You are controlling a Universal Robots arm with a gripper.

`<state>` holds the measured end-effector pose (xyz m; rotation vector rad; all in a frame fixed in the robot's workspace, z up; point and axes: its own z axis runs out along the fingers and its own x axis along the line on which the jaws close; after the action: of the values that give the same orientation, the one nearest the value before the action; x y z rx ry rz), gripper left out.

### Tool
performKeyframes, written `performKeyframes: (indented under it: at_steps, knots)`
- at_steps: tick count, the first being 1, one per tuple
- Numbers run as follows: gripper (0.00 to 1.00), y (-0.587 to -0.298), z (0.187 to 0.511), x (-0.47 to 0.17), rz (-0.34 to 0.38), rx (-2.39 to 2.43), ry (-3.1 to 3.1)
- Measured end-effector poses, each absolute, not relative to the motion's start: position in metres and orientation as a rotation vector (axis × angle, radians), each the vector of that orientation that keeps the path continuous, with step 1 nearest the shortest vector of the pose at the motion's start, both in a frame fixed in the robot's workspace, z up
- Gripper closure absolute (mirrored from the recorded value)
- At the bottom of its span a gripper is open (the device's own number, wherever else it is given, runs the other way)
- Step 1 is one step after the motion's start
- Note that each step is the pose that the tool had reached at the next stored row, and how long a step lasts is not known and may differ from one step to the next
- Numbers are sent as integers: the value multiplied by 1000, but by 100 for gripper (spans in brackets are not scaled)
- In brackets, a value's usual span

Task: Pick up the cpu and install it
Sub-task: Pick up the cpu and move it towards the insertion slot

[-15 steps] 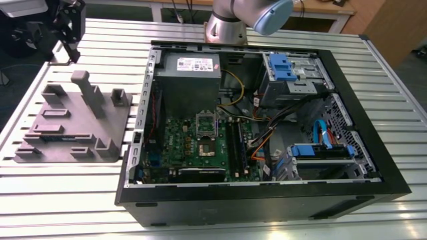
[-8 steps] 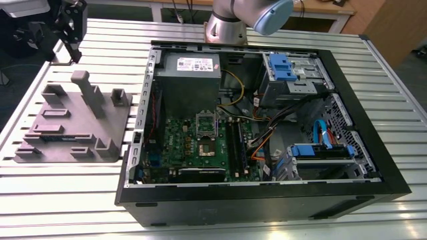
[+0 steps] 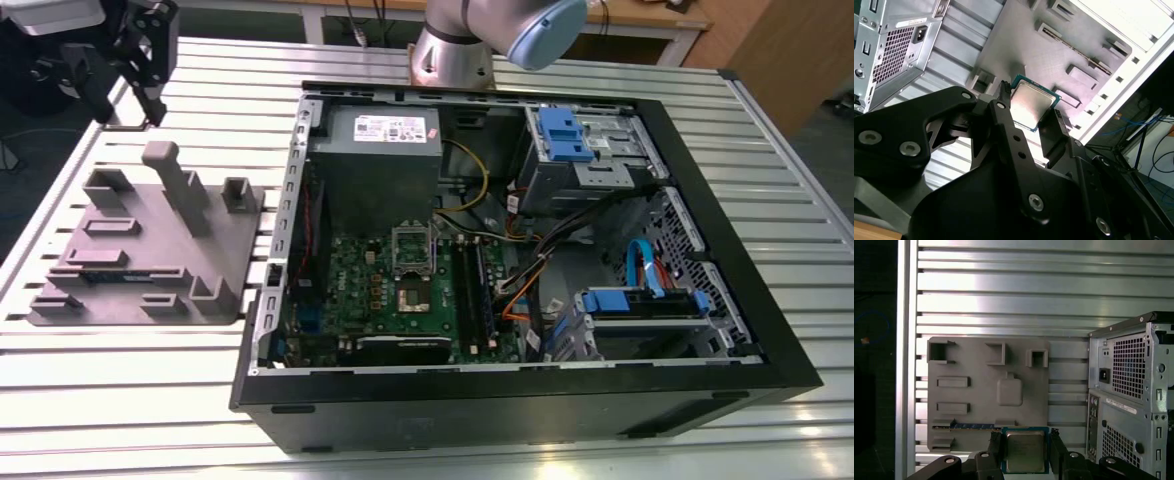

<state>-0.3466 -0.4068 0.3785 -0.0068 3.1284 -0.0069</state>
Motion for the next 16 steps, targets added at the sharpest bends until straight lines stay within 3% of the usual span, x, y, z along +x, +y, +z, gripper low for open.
performKeyframes:
  at_steps: [16]
  knots:
    - [53, -407, 378, -341, -7, -7, 3128]
